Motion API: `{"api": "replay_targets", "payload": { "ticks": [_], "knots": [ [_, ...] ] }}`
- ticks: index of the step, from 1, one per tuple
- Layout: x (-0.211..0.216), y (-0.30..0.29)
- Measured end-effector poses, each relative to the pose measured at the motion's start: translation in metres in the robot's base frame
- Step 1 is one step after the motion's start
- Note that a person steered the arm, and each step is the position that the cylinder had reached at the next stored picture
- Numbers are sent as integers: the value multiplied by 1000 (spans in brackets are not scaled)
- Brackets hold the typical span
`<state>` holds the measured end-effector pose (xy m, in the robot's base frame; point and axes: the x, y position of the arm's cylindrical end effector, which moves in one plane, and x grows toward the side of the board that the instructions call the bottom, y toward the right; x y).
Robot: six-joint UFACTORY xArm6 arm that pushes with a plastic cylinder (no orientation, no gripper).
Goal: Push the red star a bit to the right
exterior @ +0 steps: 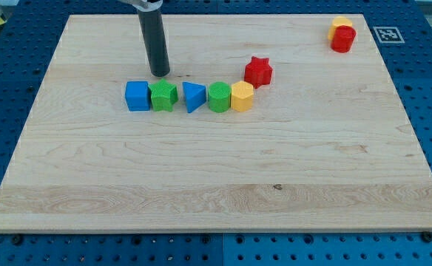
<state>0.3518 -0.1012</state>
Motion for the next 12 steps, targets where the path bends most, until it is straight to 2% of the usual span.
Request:
{"api": "replay_targets", "payload": {
  "ticks": [7, 12],
  "knots": [
    [13, 48],
    [13, 151]
  ]
}}
